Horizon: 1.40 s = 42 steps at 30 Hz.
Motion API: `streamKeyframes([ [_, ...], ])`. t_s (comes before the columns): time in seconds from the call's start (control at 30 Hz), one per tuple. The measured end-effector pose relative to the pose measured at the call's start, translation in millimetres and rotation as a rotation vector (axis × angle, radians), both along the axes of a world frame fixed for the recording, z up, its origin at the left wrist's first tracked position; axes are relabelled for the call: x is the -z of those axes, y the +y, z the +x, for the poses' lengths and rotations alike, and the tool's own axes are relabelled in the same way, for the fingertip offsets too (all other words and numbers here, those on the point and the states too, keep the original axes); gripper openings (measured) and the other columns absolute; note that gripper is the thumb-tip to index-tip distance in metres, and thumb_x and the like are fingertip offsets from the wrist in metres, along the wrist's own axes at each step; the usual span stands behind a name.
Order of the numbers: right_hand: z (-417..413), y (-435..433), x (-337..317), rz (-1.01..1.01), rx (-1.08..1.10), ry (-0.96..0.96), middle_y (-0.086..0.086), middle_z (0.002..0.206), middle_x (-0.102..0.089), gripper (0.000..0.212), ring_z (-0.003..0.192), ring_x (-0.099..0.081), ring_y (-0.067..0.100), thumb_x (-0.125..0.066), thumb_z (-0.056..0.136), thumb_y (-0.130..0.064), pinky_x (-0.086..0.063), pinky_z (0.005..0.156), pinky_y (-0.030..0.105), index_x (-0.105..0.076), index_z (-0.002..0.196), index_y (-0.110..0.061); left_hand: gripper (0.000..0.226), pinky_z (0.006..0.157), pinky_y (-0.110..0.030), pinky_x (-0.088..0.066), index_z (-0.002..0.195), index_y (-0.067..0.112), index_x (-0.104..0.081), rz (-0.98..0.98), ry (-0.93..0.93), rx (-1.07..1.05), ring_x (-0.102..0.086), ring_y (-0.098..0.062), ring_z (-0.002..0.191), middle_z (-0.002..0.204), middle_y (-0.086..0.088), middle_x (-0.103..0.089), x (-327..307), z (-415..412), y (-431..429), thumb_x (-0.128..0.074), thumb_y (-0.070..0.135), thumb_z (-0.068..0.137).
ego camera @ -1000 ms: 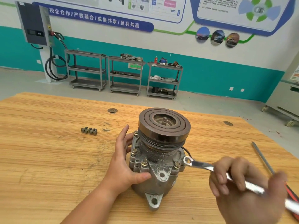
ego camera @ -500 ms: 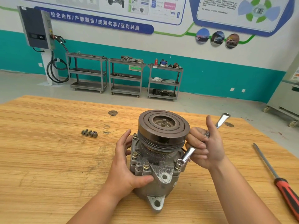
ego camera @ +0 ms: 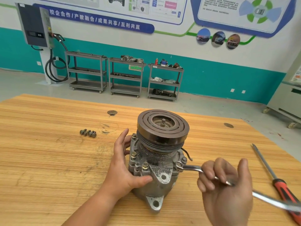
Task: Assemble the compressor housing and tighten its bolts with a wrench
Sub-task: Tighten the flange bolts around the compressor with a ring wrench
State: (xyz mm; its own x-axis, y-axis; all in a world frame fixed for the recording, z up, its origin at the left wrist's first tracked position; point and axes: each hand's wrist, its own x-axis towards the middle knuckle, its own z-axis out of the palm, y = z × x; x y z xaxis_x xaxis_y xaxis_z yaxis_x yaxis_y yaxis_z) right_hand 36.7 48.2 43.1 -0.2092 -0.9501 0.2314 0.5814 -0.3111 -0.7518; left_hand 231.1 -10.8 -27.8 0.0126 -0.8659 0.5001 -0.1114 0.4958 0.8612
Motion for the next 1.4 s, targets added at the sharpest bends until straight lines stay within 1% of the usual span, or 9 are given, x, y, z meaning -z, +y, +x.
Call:
streamKeyframes([
  [0.07, 13.1, 17.7, 4.7, -0.026, 0.129, 0.063, 0.001, 0.047, -0.049, 0.055, 0.033, -0.038, 0.011, -0.077, 0.044, -0.066, -0.047, 0.041, 0.019, -0.048, 0.037, -0.020, 0.117, 0.101, -0.030, -0.038, 0.134, 0.065, -0.020, -0.002, -0.006, -0.001, -0.046, -0.003, 0.124, 0.137, 0.012, -0.043, -0.6, 0.0, 0.3, -0.079, 0.077, 0.034],
  [0.17, 25.6, 31.5, 18.6, -0.134, 0.266, 0.351, 0.008, 0.062, -0.066, 0.021, 0.044, -0.057, 0.011, -0.067, 0.063, -0.017, -0.053, 0.054, 0.022, -0.058, 0.044, -0.023, 0.117, 0.101, -0.030, -0.038, 0.135, 0.064, -0.018, -0.009, -0.014, -0.003, -0.046, -0.004, 0.125, 0.138, 0.011, -0.043, -1.4, 0.4, 0.4, -0.078, 0.079, 0.035],
  [0.27, 24.7, 35.3, 27.6, -0.137, 0.048, 0.392, 0.011, 0.075, -0.070, 0.042, 0.053, -0.064, 0.006, -0.068, 0.057, 0.015, -0.051, 0.056, 0.012, -0.054, 0.040, -0.021, 0.119, 0.103, -0.036, -0.039, 0.136, 0.062, -0.019, -0.005, -0.010, 0.001, -0.047, -0.008, 0.126, 0.138, 0.008, -0.043, -0.6, 0.8, -1.0, -0.079, 0.077, 0.035],
  [0.33, 24.4, 32.2, 20.8, -0.298, -0.038, 0.303, 0.000, 0.096, -0.072, 0.040, 0.077, -0.068, 0.003, -0.085, 0.053, 0.003, -0.050, 0.069, 0.009, -0.051, 0.054, -0.018, 0.120, 0.103, -0.038, -0.039, 0.137, 0.061, -0.018, -0.002, -0.015, 0.003, -0.047, -0.009, 0.127, 0.139, 0.008, -0.043, 0.7, 1.6, -2.0, -0.080, 0.076, 0.036],
  [0.4, 23.6, 31.9, 15.6, -0.544, -0.104, 0.263, 0.001, 0.110, -0.067, 0.026, 0.092, -0.066, 0.005, -0.073, 0.077, -0.014, -0.048, 0.083, 0.016, -0.048, 0.069, -0.016, 0.121, 0.103, -0.038, -0.039, 0.138, 0.060, -0.018, 0.000, -0.020, 0.005, -0.046, -0.008, 0.127, 0.139, 0.009, -0.042, 1.6, 2.7, -2.6, -0.080, 0.076, 0.036],
  [0.53, 5.4, 25.9, -4.8, -0.207, 0.093, 0.033, 0.011, 0.053, -0.060, 0.054, 0.034, -0.045, 0.012, -0.084, 0.036, -0.060, -0.050, 0.045, 0.020, -0.046, 0.042, -0.023, 0.121, 0.102, -0.034, -0.038, 0.137, 0.062, -0.019, 0.008, -0.009, 0.013, -0.046, -0.007, 0.127, 0.139, 0.010, -0.043, 1.1, 2.3, -2.1, -0.080, 0.077, 0.035],
  [0.73, -20.5, -28.9, -22.5, -0.014, -0.247, -0.106, -0.006, 0.040, -0.022, 0.064, 0.036, -0.010, 0.005, -0.059, 0.050, -0.083, -0.021, 0.027, 0.011, -0.040, 0.047, -0.022, 0.119, 0.101, -0.031, -0.038, 0.136, 0.064, -0.020, 0.009, 0.002, 0.017, -0.046, -0.004, 0.126, 0.138, 0.013, -0.042, 0.9, 2.0, -2.0, -0.079, 0.079, 0.033],
  [1.1, -21.7, -87.3, -17.5, 0.111, -0.811, 0.002, -0.004, 0.043, -0.025, 0.053, 0.032, -0.017, 0.004, -0.040, 0.077, -0.069, -0.026, 0.026, 0.011, -0.031, 0.056, -0.020, 0.123, 0.098, -0.027, -0.040, 0.138, 0.059, -0.020, 0.008, 0.007, 0.032, -0.047, -0.006, 0.126, 0.137, 0.016, -0.044, 1.0, 2.5, -3.2, -0.079, 0.079, 0.033],
  [1.4, -19.2, -56.9, -12.2, 0.137, -0.438, 0.020, -0.008, 0.039, -0.032, 0.056, 0.038, -0.014, 0.005, -0.038, 0.081, -0.067, -0.023, 0.027, 0.014, -0.041, 0.049, -0.020, 0.121, 0.099, -0.027, -0.038, 0.136, 0.062, -0.020, 0.009, 0.012, 0.023, -0.046, -0.006, 0.128, 0.138, 0.010, -0.043, 1.5, 2.2, -3.2, -0.078, 0.080, 0.031],
])
